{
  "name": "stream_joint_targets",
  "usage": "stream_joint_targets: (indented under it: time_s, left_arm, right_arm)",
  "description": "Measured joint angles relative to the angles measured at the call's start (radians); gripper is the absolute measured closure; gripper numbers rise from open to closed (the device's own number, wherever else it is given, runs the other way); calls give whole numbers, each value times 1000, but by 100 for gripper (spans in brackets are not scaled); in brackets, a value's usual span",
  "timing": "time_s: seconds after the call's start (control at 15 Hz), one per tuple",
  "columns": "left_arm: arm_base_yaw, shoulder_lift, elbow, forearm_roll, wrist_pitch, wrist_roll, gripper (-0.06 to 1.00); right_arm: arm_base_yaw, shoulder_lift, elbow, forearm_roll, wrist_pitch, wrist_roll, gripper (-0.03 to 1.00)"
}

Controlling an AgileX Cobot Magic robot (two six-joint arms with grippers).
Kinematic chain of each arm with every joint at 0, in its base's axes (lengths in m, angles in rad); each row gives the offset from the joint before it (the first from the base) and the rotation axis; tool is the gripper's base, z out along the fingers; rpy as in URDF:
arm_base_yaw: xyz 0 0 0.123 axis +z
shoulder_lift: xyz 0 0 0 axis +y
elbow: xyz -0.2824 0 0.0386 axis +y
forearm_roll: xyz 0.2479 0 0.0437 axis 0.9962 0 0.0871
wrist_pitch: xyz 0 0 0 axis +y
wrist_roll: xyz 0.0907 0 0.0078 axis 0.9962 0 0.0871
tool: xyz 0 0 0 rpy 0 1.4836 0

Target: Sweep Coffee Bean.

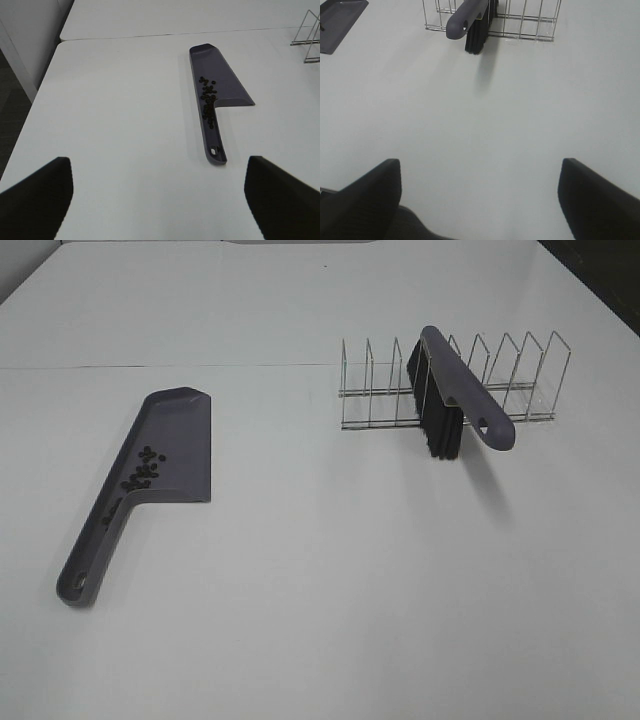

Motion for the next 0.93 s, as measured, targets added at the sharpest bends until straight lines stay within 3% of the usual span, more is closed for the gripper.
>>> stream_joint_targets:
  time_s: [0.2,0.4,0.93]
  left_arm:
    - [5,0,0,1,0,0,9]
    - [5,0,0,1,0,0,9]
    - [5,0,0,1,0,0,9]
  right_arm:
    - [-5,0,0,0,0,0,24]
    - [-126,0,0,0,0,0,24]
    - [-130,0,0,0,0,0,24]
